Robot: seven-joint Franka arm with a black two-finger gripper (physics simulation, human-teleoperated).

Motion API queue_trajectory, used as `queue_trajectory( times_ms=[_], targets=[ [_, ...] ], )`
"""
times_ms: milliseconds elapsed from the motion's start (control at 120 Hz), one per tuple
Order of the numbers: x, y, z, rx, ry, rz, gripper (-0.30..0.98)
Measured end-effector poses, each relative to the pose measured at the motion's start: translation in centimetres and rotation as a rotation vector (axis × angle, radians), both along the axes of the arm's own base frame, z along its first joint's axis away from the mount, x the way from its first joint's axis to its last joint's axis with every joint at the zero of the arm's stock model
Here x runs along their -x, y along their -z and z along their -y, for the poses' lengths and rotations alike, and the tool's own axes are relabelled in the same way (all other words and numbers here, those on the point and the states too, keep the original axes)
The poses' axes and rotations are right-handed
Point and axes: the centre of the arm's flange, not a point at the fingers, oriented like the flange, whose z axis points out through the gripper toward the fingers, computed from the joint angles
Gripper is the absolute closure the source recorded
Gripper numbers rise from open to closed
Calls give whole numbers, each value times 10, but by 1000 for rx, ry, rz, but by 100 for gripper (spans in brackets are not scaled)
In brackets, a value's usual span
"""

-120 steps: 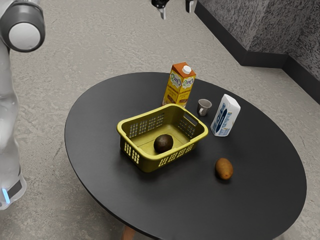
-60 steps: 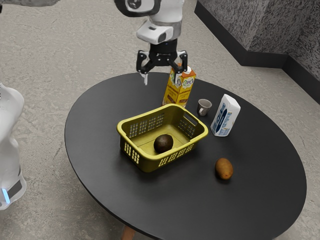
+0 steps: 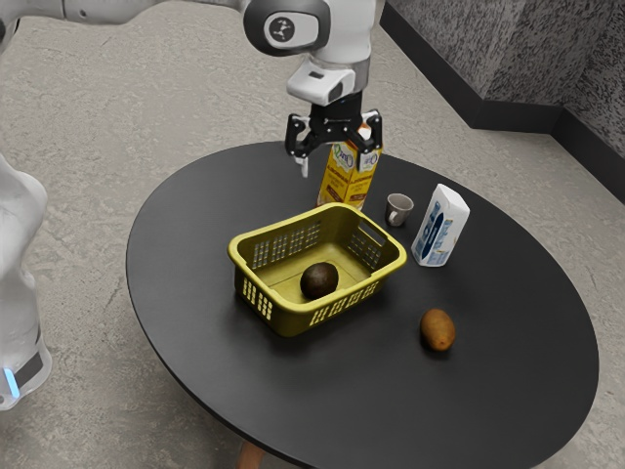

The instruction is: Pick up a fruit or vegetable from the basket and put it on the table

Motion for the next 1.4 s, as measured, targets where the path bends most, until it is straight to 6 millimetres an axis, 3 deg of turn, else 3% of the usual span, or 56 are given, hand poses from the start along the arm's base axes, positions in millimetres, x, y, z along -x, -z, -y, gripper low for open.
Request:
queue_trajectory(
  times_ms=[117, 192, 250, 733, 792, 900, 967, 1125, 1400],
  targets=[
    [0, 0, -1, 0, -3, -2, 0],
    [-1, 0, -26, 12, -48, -11, 0],
    [-1, 0, -34, 16, -62, -19, 0],
    [1, 3, -31, 16, -62, -46, 0],
    [-7, 15, -27, 8, -59, -65, 0],
    [-26, 50, 18, -17, 13, -111, 0],
    [-33, 72, 31, -28, 31, -133, 0],
    [-36, 108, 10, -37, -7, -151, 0],
    [-39, 125, 9, -31, -13, -122, 0]
  ],
)
